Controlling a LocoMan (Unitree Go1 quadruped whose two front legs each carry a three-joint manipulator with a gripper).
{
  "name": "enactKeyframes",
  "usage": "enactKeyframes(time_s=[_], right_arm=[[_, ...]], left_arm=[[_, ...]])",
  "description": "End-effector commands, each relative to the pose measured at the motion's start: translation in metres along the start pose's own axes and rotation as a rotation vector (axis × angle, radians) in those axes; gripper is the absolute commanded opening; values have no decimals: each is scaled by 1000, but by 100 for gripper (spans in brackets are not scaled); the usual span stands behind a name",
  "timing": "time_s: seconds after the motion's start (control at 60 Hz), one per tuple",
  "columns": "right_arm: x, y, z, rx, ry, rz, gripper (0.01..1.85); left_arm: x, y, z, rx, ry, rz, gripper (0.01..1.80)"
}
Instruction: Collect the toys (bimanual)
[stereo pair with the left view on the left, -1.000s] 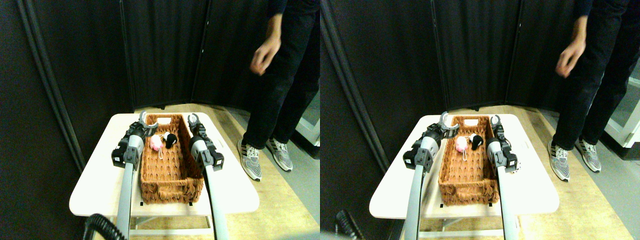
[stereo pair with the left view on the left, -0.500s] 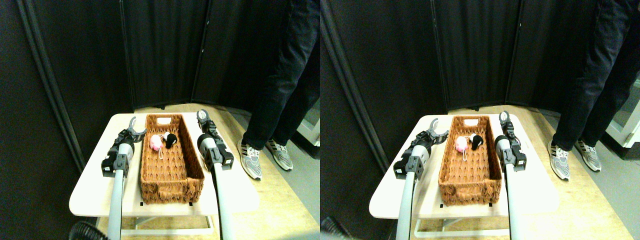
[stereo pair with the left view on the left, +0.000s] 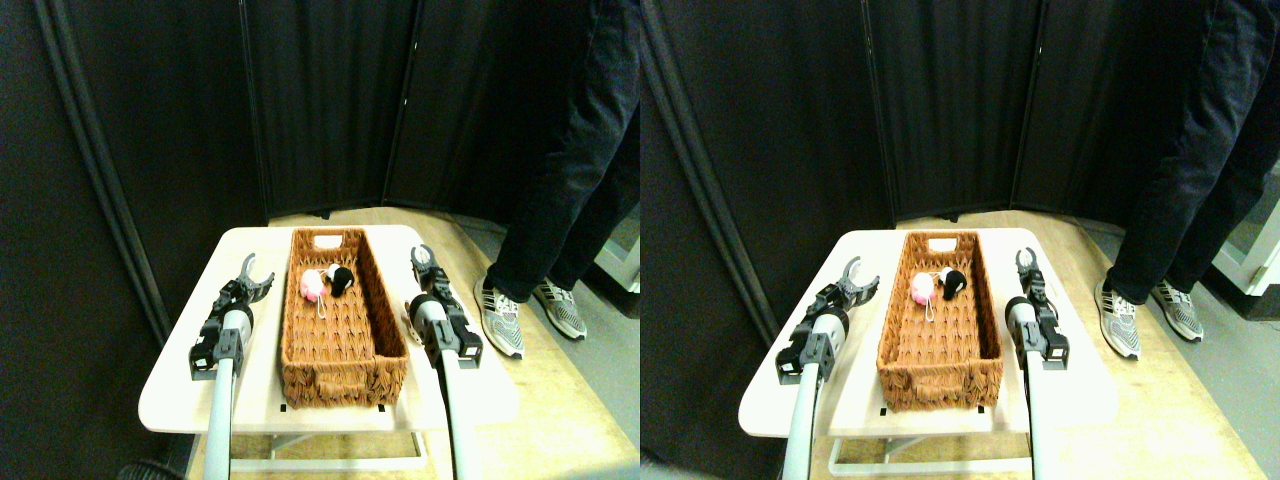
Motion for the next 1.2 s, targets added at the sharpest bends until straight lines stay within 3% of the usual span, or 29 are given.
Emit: enactKeyframes(time_s=[0.017,0.217,0.317,0.55,0.633,0.817,0.95,1.2], right_arm=[[-4,-2,-2,27,59,27,1],[-11,-22,0,54,114,-44,8],[-17,-27,2,56,98,-85,32],[-26,-34,8,101,158,-126,57],[-29,-35,11,95,163,-131,74],[-36,-30,14,96,187,-125,87],[-42,-28,13,92,201,-106,86],[-44,-36,5,133,264,-148,94]], left_arm=[[1,2,2,13,-30,-11,35],[2,13,3,-14,-45,11,34],[3,20,4,13,-34,24,35],[3,32,5,11,-47,44,37],[2,35,6,8,-59,46,37],[2,34,5,-4,-55,42,36],[2,31,1,-25,-65,52,37],[4,27,-2,-46,-48,37,35]])
